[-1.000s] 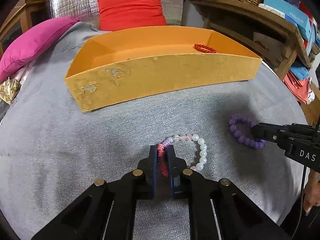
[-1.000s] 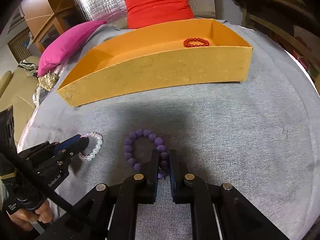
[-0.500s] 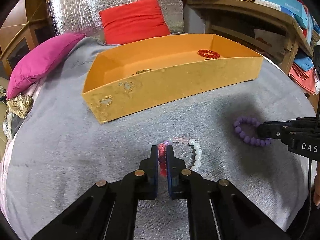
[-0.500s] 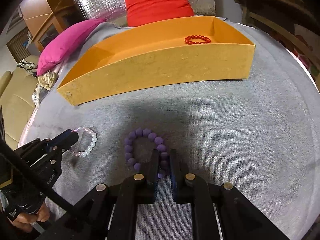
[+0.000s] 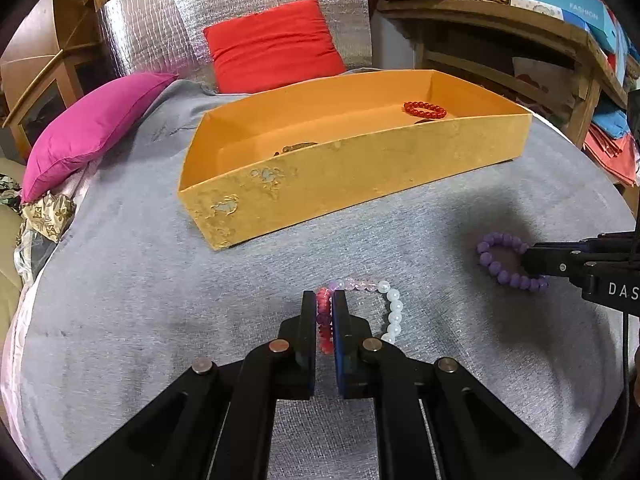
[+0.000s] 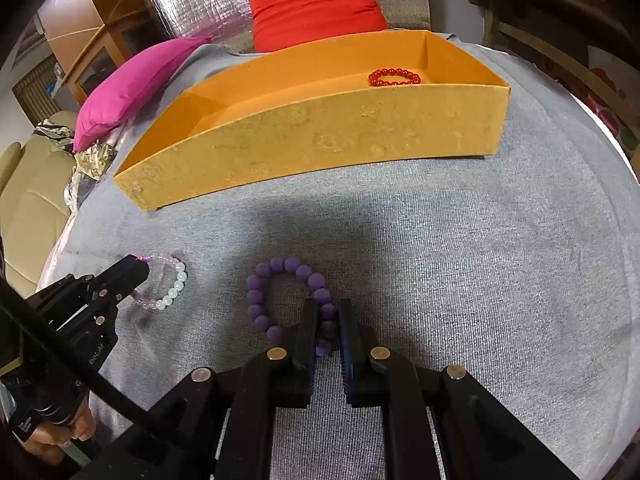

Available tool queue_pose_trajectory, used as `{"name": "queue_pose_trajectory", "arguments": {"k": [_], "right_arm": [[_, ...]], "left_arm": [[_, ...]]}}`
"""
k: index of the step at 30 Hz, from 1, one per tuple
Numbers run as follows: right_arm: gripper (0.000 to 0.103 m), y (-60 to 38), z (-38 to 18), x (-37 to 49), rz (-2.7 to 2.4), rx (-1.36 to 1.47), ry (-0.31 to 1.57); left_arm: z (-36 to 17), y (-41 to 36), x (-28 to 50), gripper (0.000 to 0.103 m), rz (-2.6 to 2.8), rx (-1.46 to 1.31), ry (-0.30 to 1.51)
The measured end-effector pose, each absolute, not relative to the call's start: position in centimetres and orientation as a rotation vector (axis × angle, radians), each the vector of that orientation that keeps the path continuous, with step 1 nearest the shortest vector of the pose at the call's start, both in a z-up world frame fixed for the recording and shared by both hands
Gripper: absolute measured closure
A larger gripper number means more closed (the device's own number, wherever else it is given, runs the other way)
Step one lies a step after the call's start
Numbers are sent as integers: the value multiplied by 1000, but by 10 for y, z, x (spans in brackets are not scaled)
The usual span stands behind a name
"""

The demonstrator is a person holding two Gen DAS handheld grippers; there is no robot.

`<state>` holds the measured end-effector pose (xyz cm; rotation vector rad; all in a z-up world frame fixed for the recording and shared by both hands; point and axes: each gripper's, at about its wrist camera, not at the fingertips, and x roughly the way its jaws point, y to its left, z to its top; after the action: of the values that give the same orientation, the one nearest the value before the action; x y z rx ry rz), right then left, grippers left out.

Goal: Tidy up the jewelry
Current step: 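Lift both held bracelets off the table and hold them up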

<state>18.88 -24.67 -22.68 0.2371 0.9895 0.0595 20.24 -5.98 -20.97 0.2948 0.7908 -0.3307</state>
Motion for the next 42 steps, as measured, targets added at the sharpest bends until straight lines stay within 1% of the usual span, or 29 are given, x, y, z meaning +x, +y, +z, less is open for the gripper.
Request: {"name": "queue_pose_trajectory", "arguments": {"k": [12,42], "right_arm": [[91,-240,-227,188,66,175,981],[92,-244,-226,186,71,210,986]], "left_arm": [[-210,-54,204,95,-314,294,793],[-212,-48,206,95,-281,299,798]]}}
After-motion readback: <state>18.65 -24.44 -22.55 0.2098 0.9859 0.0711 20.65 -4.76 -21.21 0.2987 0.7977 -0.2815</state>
